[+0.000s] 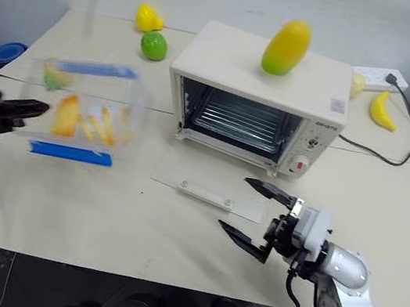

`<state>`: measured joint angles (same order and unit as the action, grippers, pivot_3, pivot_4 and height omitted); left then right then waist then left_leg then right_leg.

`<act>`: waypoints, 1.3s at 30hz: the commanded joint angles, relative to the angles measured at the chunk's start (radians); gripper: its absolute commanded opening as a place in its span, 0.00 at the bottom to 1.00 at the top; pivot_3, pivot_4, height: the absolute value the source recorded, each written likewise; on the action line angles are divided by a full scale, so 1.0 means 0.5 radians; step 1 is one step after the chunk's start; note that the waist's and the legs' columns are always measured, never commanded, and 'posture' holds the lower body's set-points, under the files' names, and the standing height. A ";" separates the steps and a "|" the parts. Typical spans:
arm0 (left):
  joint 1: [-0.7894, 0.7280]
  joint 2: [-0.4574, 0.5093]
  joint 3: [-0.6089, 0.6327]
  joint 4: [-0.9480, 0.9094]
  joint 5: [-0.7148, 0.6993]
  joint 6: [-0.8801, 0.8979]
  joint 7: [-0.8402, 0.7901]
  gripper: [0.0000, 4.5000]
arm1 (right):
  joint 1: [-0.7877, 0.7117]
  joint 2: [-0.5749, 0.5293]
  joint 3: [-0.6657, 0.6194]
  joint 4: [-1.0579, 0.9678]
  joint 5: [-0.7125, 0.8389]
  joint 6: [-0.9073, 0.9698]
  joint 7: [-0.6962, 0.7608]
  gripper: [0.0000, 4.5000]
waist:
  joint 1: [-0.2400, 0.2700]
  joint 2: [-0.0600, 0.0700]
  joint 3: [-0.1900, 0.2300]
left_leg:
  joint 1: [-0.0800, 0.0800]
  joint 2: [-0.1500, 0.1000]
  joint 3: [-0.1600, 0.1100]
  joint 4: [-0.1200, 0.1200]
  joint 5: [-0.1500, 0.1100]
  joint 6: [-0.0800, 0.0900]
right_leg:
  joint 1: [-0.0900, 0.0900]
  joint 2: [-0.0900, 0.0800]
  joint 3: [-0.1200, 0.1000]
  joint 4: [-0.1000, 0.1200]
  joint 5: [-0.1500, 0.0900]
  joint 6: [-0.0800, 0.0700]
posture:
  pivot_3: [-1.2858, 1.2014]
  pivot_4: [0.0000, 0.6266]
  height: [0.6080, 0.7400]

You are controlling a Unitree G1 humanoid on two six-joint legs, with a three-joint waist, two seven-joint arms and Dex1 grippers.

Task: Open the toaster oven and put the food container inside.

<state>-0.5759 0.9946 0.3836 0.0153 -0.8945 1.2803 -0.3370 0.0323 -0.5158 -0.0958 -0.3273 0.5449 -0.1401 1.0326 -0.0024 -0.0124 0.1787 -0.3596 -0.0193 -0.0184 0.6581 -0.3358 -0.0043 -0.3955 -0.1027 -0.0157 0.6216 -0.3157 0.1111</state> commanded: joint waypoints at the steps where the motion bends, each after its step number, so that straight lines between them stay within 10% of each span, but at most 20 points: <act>1: -0.223 -0.133 -0.218 -0.127 0.005 0.070 -0.026 0.06 | 0.093 -0.029 -0.101 -0.068 -0.031 -0.052 -0.050 1.00 | 0.003 0.000 0.000 | 0.000 0.000 0.000 0.001 0.000 0.000 | 0.000 0.002 0.000 0.000 0.000 0.000 | 0.52 0.24 1.00; 16: -0.631 -1.053 -0.644 0.036 0.439 0.042 0.263 0.06 | 0.572 -0.021 -0.235 -0.443 -0.092 -0.040 -0.325 1.00 | 0.009 0.000 0.001 | 0.000 0.001 0.004 0.010 0.005 -0.002 | -0.001 0.012 0.002 0.009 0.001 0.002 | 0.52 0.24 1.00; 24: -0.631 -1.210 -0.539 0.062 0.481 -0.189 0.128 0.60 | 0.586 0.010 -0.181 -0.519 -0.161 0.026 -0.515 1.00 | 0.009 0.000 0.001 | 0.001 0.001 0.004 0.011 0.005 -0.003 | -0.001 0.012 0.000 0.010 0.001 0.002 | 0.52 0.24 1.00; 33: -0.326 -0.656 -0.499 0.015 0.555 -0.852 -0.815 0.61 | 0.645 -0.204 -0.166 -0.817 0.077 0.575 -0.620 0.91 | -0.005 0.001 0.001 | 0.006 0.002 0.004 0.008 0.005 -0.005 | -0.002 0.014 -0.002 0.009 0.001 0.002 | 0.52 0.24 1.00; 39: 0.170 -0.396 -0.855 0.051 0.971 -1.920 -1.623 0.21 | 0.463 -0.354 0.150 -0.800 -0.061 0.901 -0.648 0.49 | 0.007 0.003 0.001 | 0.007 0.003 0.001 0.007 0.004 -0.004 | 0.004 0.009 0.008 0.000 0.000 0.000 | 0.52 0.24 1.00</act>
<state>-0.5039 0.8238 0.0108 0.0530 -0.4546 0.4448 -1.0809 0.2991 -0.6953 -0.0630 -0.7162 0.5397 0.2904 0.7147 0.0010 -0.0111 0.1790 -0.3561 -0.0182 -0.0181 0.6615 -0.3338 -0.0051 -0.3925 -0.0991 -0.0117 0.6211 -0.3158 0.1107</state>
